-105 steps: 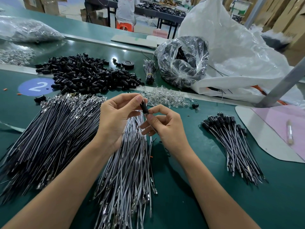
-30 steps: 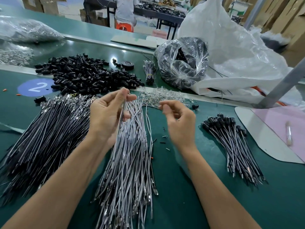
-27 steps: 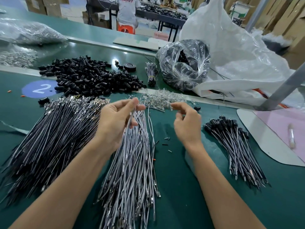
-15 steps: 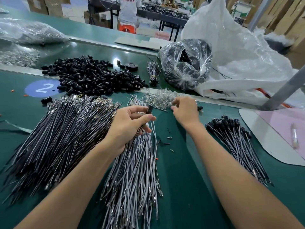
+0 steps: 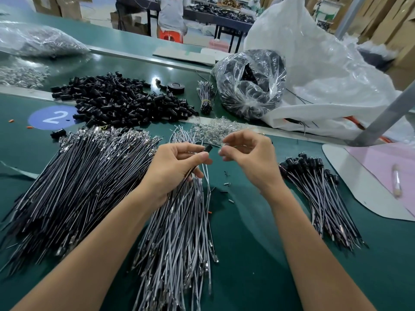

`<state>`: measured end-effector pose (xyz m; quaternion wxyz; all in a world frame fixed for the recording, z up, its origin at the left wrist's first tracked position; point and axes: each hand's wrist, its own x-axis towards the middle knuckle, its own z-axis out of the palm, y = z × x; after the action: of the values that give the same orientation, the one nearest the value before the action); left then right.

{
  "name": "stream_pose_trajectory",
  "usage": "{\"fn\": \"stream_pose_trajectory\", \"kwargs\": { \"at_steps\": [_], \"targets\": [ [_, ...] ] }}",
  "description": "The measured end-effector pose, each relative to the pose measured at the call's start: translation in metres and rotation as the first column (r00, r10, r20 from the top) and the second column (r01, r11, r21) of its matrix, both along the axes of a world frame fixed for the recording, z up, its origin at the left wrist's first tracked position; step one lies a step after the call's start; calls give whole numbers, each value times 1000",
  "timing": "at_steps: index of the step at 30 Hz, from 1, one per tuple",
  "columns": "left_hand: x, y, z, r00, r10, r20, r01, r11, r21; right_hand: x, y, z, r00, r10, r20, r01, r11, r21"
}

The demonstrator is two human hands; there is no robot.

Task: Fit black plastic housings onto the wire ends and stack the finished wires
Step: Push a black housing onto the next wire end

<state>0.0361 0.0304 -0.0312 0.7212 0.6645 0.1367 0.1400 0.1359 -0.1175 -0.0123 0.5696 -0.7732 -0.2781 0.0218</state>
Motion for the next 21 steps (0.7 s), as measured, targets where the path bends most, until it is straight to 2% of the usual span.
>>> {"fn": "stream_pose_trajectory", "kwargs": {
  "at_steps": [2,8,15,21],
  "targets": [
    [0,0,-1,1000,-4,5,4,1000,8,-9,1,0,996,74,-54,-67,990,123],
    [-2,1,1,999,-25,35,25,1000,9,-12,5,-3,995,97,-33,-88,975,206],
    [0,1,1,998,-32,58,32,999,-6,-9,6,-6,993,110,-48,-96,965,243],
    [-2,2,-1,996,-50,75,48,998,39,-9,6,-7,988,153,-31,-141,959,245]
  ]
}}
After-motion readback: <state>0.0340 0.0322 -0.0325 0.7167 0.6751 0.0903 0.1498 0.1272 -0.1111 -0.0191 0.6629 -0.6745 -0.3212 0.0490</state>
